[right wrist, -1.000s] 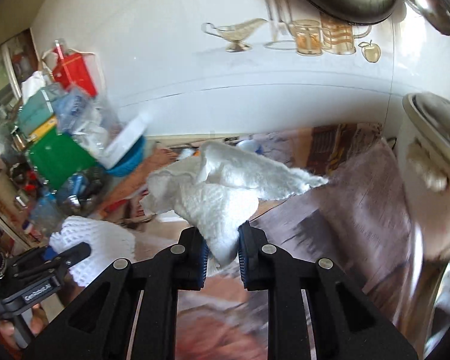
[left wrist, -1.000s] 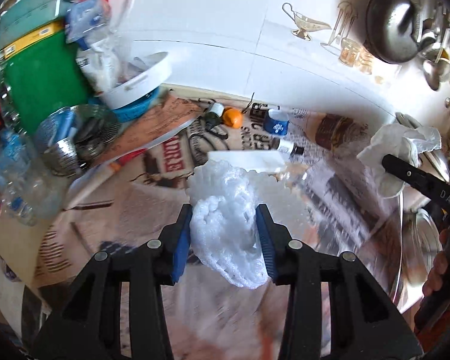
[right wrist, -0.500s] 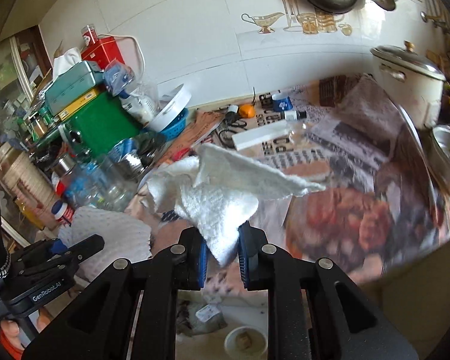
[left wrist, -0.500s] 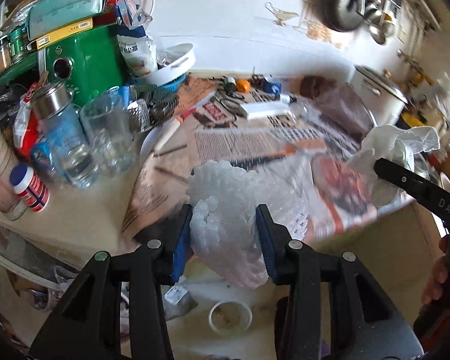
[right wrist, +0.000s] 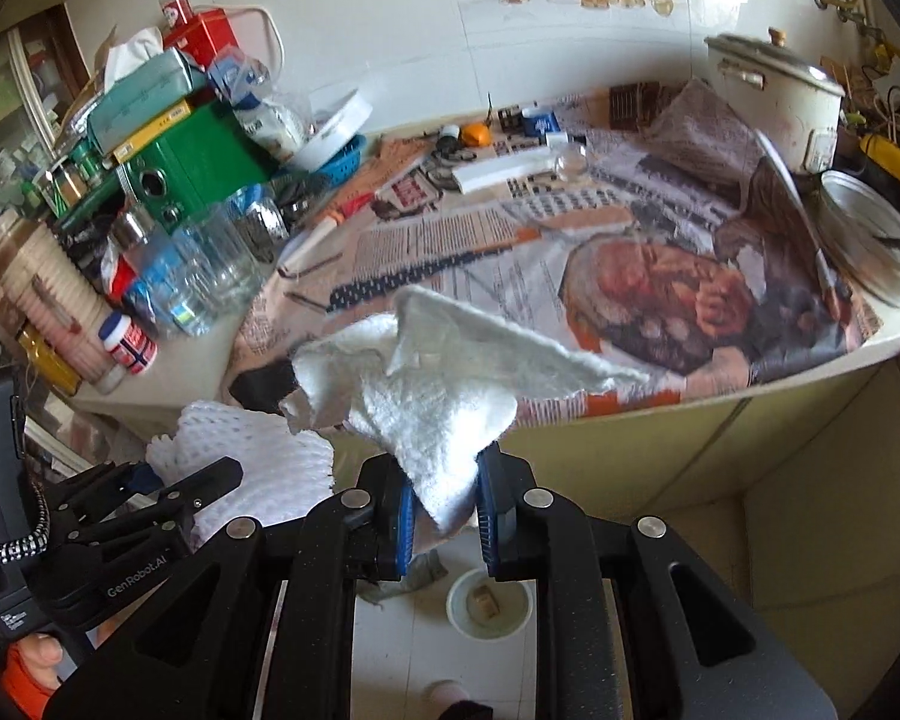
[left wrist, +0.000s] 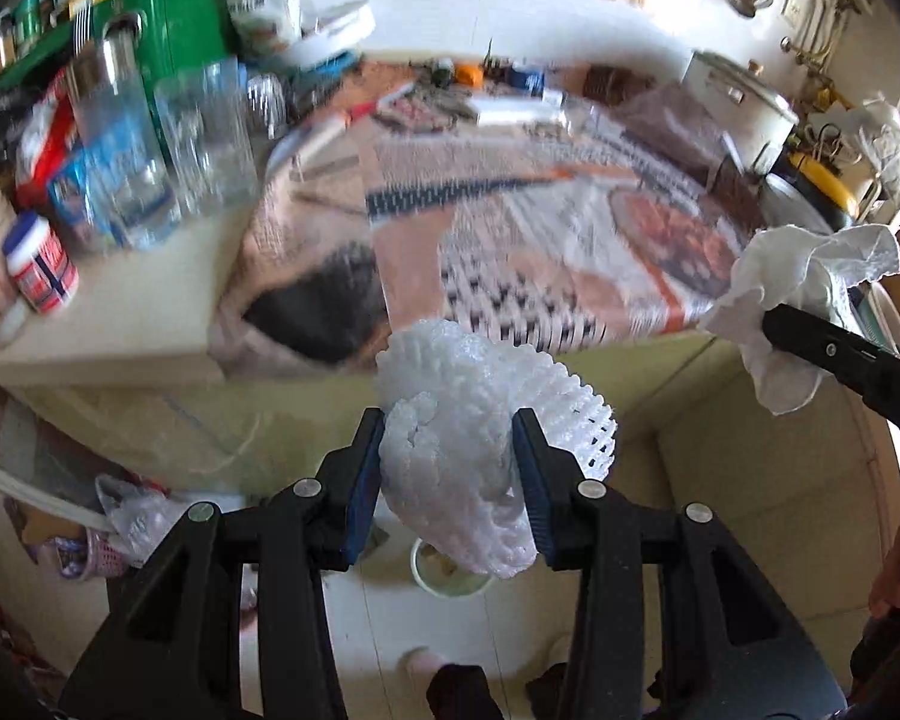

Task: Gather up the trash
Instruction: 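Carry the foam net and tissue down to the white bucket and release both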

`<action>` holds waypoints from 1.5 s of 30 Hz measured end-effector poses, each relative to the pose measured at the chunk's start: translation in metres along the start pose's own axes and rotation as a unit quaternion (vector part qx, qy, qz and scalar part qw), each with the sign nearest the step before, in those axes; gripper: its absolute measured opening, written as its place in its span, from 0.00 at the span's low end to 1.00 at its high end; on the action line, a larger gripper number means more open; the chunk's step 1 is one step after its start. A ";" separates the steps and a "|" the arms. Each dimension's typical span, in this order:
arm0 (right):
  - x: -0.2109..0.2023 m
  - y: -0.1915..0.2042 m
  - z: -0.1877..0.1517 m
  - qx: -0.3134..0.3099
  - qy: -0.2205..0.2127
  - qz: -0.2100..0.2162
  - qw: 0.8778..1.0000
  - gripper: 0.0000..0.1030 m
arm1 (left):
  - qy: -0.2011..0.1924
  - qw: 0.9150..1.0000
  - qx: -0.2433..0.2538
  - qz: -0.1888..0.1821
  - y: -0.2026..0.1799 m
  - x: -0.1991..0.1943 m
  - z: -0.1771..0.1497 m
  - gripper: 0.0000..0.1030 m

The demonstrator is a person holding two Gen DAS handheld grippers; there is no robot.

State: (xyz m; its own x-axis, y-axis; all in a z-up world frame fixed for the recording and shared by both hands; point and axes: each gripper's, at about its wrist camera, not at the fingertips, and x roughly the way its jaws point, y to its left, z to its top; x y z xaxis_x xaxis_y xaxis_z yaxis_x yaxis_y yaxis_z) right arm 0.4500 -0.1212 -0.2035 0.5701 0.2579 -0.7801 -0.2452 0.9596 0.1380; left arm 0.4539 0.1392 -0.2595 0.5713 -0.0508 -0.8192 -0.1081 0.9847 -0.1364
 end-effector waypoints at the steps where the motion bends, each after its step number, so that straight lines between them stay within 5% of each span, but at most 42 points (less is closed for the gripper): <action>1: 0.008 -0.003 -0.006 -0.001 0.010 0.002 1.000 0.15 | 0.005 1.000 -0.004 0.001 -0.001 0.005 -0.005 0.41; 13: 0.102 -0.050 -0.091 -0.036 0.105 0.039 0.993 0.15 | 0.073 0.991 -0.106 0.044 -0.013 0.106 -0.105 0.41; 20: 0.180 -0.071 -0.150 -0.056 0.158 0.057 0.984 0.15 | 0.123 0.980 -0.142 0.060 -0.008 0.198 -0.180 0.41; 35: 0.356 -0.084 -0.263 -0.041 0.198 0.061 0.977 0.17 | 0.221 0.968 -0.121 0.014 0.021 0.411 -0.308 0.45; 45: 0.395 -0.081 -0.296 -0.035 0.215 0.062 0.974 0.18 | 0.253 0.959 -0.124 0.039 0.033 0.463 -0.342 0.55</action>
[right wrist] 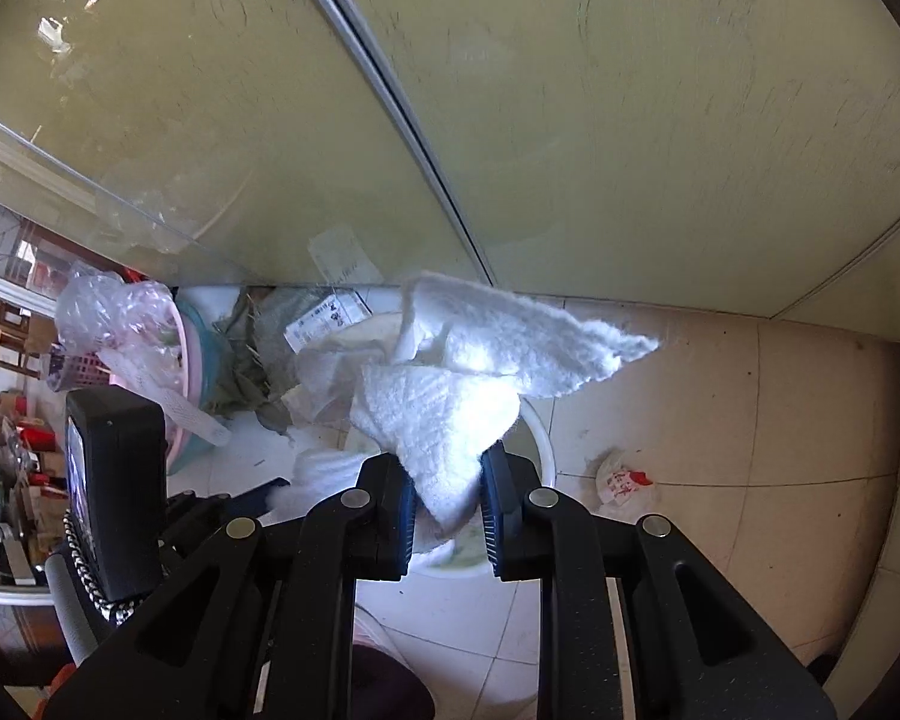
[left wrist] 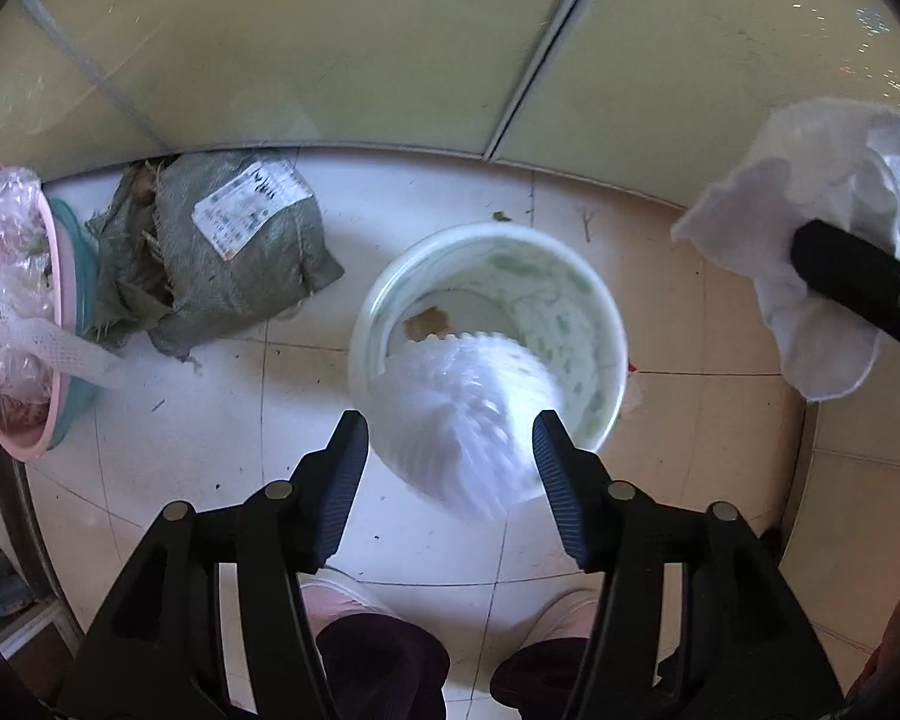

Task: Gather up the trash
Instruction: 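Carry the foam net and tissue down to the white bucket and release both, then raise both open tools back toward the counter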

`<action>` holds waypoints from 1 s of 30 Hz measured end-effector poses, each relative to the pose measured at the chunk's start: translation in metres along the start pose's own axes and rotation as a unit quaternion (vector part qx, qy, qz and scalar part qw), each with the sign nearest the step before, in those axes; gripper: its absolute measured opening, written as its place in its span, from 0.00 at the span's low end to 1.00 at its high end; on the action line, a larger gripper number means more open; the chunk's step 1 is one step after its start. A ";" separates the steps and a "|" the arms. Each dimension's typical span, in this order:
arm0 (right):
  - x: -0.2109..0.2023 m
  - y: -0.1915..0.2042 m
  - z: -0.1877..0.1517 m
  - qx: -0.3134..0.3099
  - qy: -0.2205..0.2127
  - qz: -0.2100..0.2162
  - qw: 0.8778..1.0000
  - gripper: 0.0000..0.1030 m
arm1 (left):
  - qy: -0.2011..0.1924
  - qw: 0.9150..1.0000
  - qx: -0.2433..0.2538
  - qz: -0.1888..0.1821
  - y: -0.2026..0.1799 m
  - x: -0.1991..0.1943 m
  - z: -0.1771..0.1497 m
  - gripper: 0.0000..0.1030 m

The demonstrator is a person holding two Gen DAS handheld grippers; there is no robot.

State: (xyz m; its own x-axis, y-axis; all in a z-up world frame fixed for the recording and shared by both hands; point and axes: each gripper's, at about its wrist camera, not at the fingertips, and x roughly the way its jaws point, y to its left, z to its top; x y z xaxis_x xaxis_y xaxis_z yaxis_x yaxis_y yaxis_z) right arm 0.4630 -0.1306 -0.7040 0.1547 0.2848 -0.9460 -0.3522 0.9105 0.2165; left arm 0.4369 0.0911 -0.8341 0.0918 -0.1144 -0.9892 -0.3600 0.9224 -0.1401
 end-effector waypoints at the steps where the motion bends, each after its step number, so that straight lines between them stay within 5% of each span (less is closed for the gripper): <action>1: 0.000 -0.002 0.003 0.000 0.011 0.009 1.000 0.18 | 0.001 1.000 -0.004 0.001 0.003 0.000 -0.001 0.55; 8: 0.031 0.000 -0.003 0.003 0.073 0.039 0.997 0.27 | -0.042 0.997 -0.027 0.057 0.040 -0.028 -0.011 0.64; 13: 0.029 0.009 -0.007 -0.013 0.070 0.026 0.997 0.44 | -0.053 0.996 -0.059 0.050 0.066 -0.048 -0.012 0.64; 19: 0.013 0.017 -0.006 -0.019 0.070 0.026 0.997 0.48 | -0.058 0.996 -0.054 0.048 0.059 -0.073 -0.017 0.64; 25: -0.052 0.020 0.003 -0.027 0.054 0.016 0.998 0.48 | -0.066 0.996 -0.045 0.035 0.029 -0.130 -0.021 0.64; 30: -0.133 0.021 0.016 -0.025 0.029 0.014 0.999 0.48 | -0.084 0.996 -0.029 0.020 -0.008 -0.216 -0.016 0.64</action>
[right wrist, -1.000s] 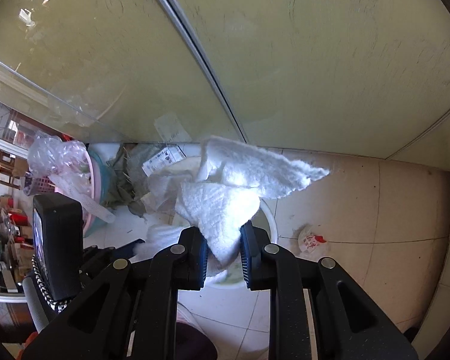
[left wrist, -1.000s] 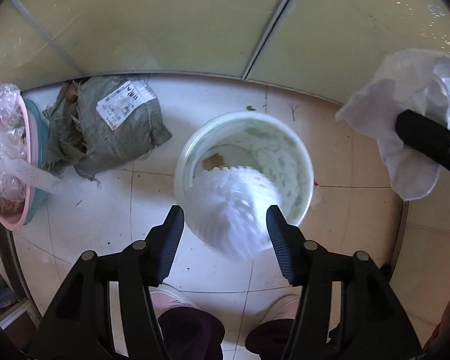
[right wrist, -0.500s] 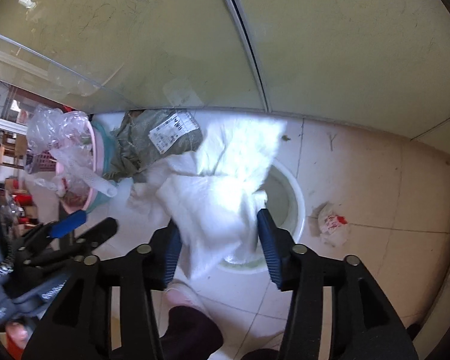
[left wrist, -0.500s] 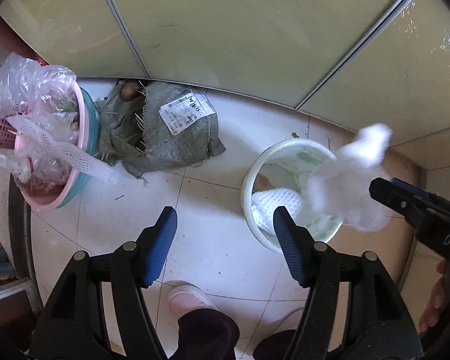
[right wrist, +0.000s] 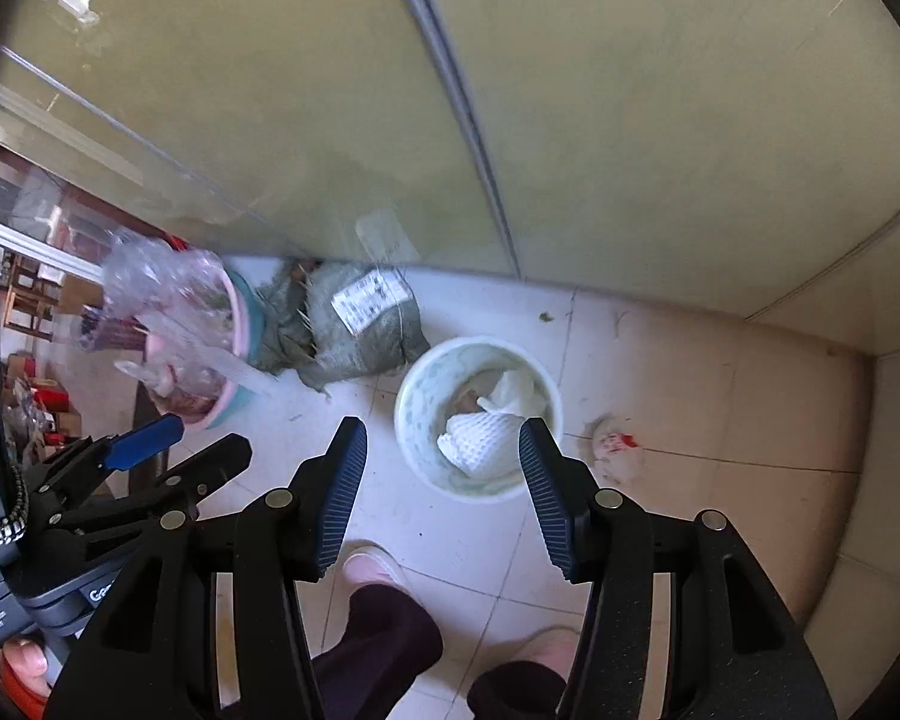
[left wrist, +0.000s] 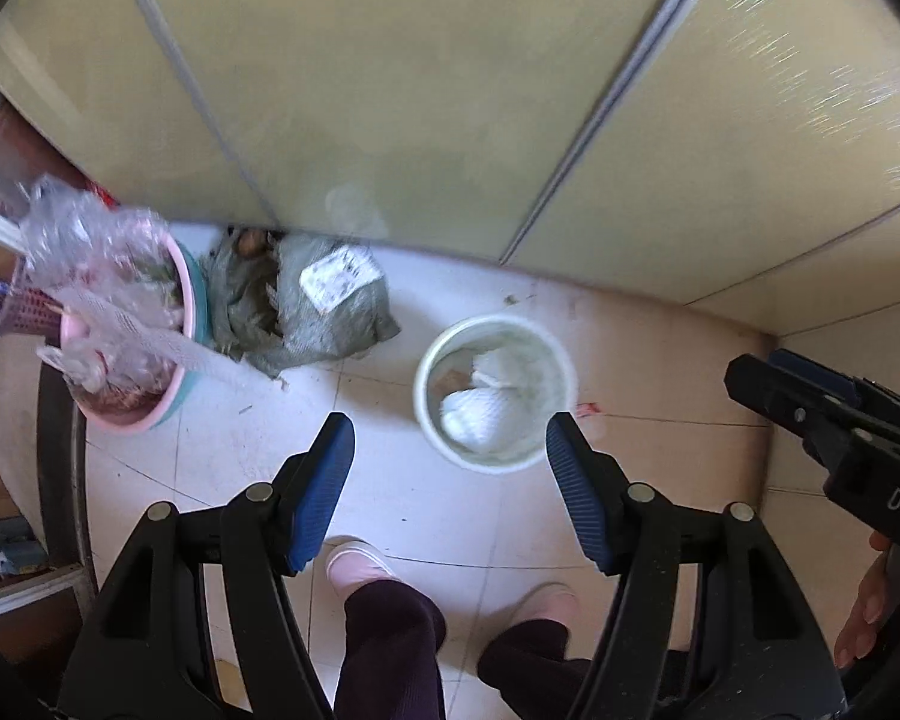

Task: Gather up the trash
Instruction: 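Raise both open tools back toward the counter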

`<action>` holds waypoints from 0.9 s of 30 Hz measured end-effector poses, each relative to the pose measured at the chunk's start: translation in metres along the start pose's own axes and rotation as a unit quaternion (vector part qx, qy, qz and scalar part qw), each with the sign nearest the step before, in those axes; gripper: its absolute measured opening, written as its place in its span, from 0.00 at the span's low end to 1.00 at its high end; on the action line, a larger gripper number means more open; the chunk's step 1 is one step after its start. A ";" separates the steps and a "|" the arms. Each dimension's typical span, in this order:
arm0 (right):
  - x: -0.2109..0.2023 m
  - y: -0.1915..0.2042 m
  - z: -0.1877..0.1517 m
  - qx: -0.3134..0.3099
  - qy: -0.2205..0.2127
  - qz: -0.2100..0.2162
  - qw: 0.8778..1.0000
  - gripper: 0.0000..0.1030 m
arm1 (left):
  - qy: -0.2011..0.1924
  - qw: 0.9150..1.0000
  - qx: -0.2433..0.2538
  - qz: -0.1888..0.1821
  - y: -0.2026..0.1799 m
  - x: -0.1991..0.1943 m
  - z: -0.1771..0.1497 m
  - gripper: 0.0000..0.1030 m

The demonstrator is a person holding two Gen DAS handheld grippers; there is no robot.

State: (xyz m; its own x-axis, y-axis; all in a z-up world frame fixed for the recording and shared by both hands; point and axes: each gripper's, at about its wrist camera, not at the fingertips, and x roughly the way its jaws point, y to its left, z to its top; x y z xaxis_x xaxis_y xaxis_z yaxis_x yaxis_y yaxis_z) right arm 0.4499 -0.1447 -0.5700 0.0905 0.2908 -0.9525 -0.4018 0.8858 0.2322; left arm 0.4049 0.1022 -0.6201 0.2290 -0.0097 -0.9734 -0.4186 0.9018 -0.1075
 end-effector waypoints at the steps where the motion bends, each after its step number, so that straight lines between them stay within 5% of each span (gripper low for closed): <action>1: -0.023 0.000 0.002 0.002 -0.007 -0.001 1.000 0.48 | -0.005 1.000 0.003 -0.002 -0.006 -0.016 0.003 0.64; 15: -0.332 -0.002 0.003 0.029 -0.187 -0.014 0.982 0.48 | -0.150 0.987 0.045 -0.020 -0.103 -0.314 0.035 0.64; 22: -0.438 0.000 -0.006 0.017 -0.286 -0.027 0.958 0.48 | -0.249 0.966 0.058 -0.030 -0.138 -0.428 0.034 0.69; 27: -0.478 0.013 0.007 0.004 -0.344 -0.039 0.938 0.48 | -0.309 0.947 0.073 -0.042 -0.155 -0.482 0.050 0.76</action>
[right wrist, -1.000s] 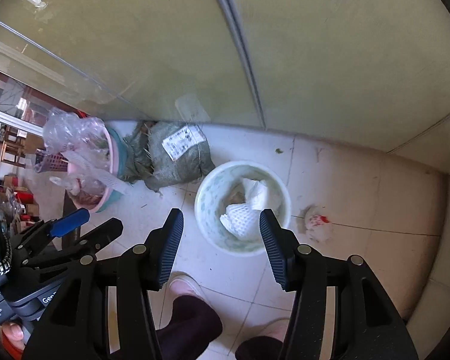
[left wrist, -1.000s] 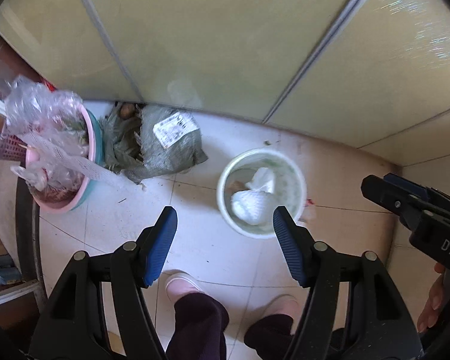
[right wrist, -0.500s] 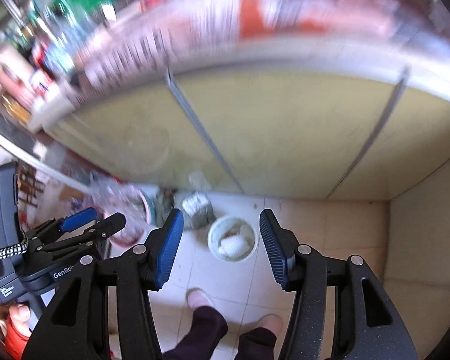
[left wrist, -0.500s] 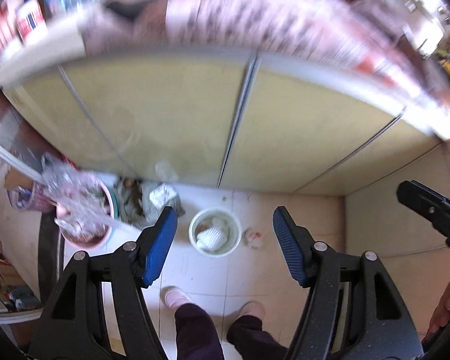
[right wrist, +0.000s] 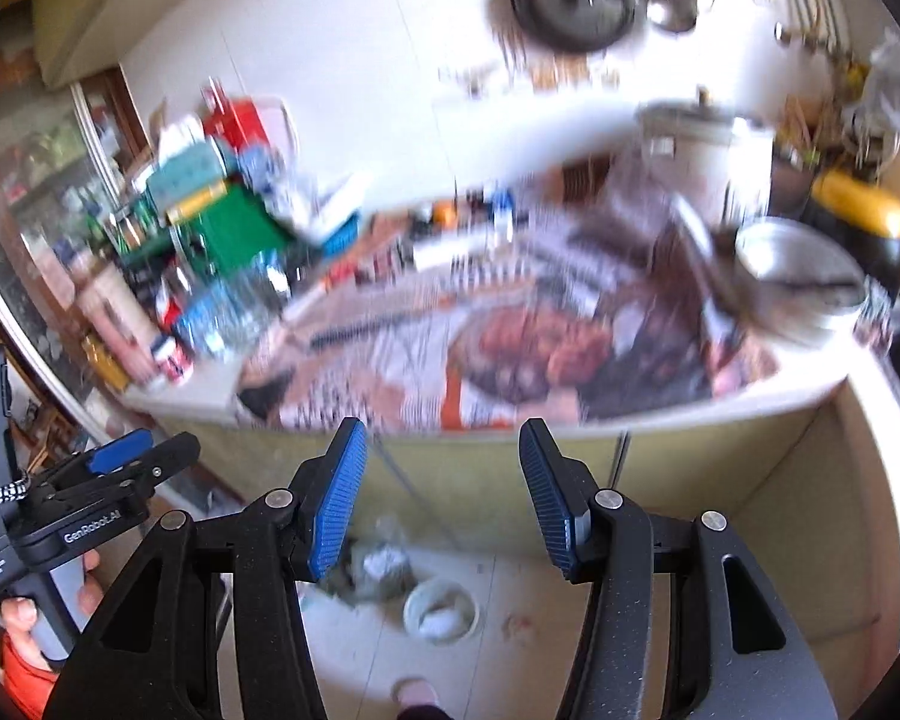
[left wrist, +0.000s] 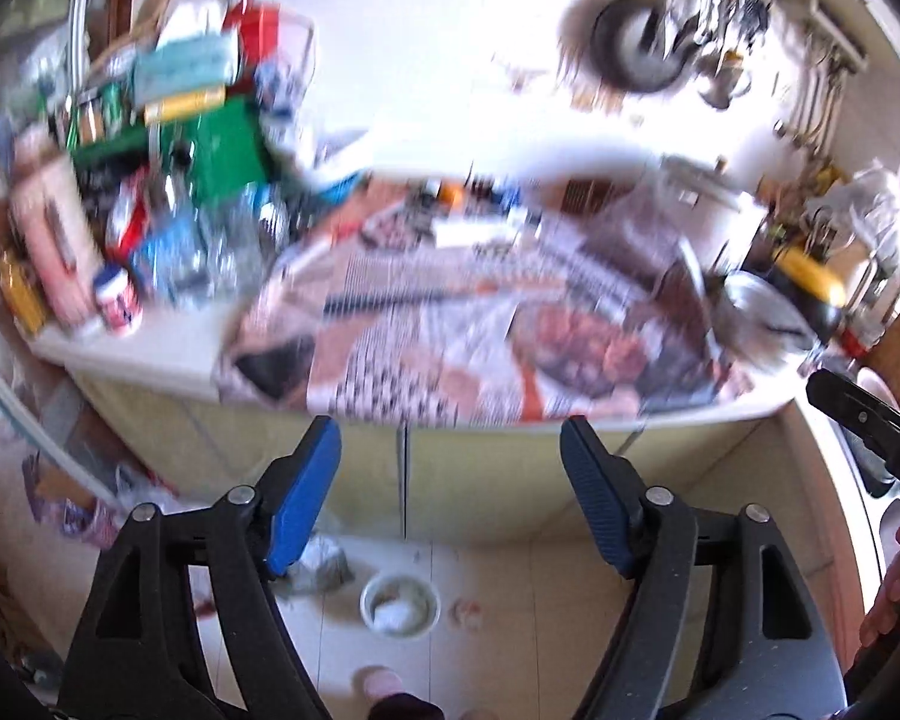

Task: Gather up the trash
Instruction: 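Raise both open tools back toward the counter, then grasp the white rectangular block with the left tool while the right tool grasps the clear plastic cup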

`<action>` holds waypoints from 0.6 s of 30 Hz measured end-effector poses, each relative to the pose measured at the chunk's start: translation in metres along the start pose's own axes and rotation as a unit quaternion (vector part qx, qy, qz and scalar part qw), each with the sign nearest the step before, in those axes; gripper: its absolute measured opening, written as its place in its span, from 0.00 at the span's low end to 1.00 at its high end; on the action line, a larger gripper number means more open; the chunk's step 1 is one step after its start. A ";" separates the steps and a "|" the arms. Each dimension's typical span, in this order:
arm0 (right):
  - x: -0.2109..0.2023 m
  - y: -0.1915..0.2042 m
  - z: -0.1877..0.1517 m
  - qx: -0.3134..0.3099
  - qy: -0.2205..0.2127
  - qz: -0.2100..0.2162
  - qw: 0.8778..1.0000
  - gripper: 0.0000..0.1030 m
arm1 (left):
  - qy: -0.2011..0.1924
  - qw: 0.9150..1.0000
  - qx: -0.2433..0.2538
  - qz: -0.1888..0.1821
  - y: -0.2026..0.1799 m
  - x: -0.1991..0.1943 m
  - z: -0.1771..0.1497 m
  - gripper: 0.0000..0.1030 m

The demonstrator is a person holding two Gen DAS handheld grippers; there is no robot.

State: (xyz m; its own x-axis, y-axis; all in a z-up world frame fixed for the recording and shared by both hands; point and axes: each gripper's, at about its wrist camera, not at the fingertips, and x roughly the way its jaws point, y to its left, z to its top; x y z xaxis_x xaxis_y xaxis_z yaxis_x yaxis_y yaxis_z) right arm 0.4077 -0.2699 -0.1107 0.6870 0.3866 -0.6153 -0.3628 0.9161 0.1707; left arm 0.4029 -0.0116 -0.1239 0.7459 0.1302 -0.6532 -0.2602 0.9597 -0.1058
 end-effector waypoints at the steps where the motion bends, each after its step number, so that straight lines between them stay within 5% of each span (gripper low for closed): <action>1: -0.005 0.000 0.006 -0.001 -0.010 0.000 1.000 0.48 | -0.010 1.000 0.003 -0.002 -0.002 -0.003 0.006 0.79; 11: 0.005 0.013 0.063 -0.011 -0.060 -0.028 0.998 0.54 | -0.065 0.997 0.040 -0.032 0.001 0.015 0.076 0.84; 18: 0.044 0.019 0.089 0.007 -0.060 -0.060 0.996 0.63 | -0.039 0.995 0.056 -0.067 0.022 0.072 0.126 0.87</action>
State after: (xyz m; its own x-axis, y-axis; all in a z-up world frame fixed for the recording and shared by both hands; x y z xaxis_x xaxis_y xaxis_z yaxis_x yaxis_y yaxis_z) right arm 0.4870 -0.2259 -0.0657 0.7952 0.2841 -0.5357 -0.2662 0.9573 0.1125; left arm 0.5284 0.0508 -0.0786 0.8156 0.0137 -0.5784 -0.0883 0.9910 -0.1010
